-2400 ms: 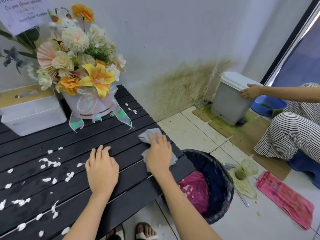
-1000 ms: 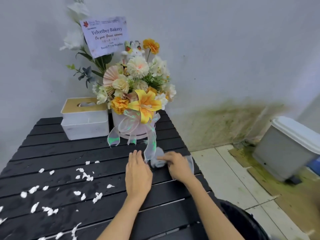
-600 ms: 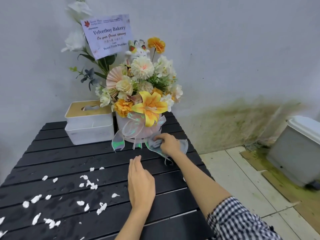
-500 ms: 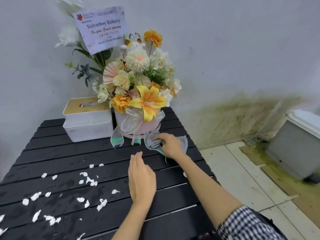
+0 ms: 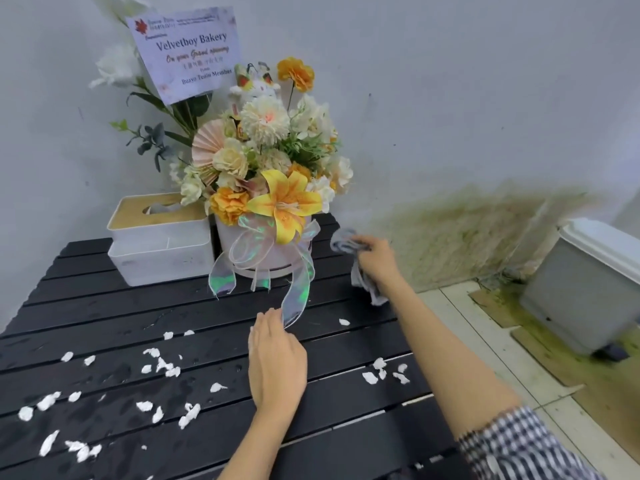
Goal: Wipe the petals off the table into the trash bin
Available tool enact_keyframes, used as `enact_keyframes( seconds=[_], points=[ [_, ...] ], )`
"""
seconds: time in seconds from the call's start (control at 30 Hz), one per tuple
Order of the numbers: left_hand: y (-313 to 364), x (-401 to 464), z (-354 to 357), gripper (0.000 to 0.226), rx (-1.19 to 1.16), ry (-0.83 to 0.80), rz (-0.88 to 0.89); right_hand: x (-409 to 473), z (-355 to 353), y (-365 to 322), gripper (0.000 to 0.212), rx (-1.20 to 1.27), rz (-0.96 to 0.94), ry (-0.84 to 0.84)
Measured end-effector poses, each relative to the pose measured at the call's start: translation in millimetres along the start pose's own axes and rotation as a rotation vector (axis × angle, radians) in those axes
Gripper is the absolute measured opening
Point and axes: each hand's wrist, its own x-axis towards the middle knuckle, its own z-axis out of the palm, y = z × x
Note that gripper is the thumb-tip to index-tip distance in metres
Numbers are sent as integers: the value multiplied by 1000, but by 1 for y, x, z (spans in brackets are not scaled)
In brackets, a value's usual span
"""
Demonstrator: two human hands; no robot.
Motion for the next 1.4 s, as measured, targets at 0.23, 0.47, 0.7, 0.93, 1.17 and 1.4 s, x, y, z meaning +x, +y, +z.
enact_keyframes(
  seconds=[0.23, 0.47, 0.7, 0.93, 1.17, 1.4],
  points=[
    [-5, 6, 9, 44, 132, -22, 52, 33, 58, 26, 49, -571, -97, -70],
    [-4, 7, 5, 46, 132, -43, 53, -35, 10, 59, 50, -398, -242, -222],
    [5, -8, -24, 48, -285, -131, -72, -155, -18, 57, 44, -340, -185, -312],
    [-7, -44, -30, 48, 228, -257, 150, -167, -35, 5, 48, -101, -84, -243],
    [-16, -41, -10, 47, 442, -162, 236, -87, 19, -9, 52, -296, -64, -209],
    [-13, -37, -6, 50, 408, -120, 250, -83, 29, 21, 60, -468, -336, -377]
  ],
)
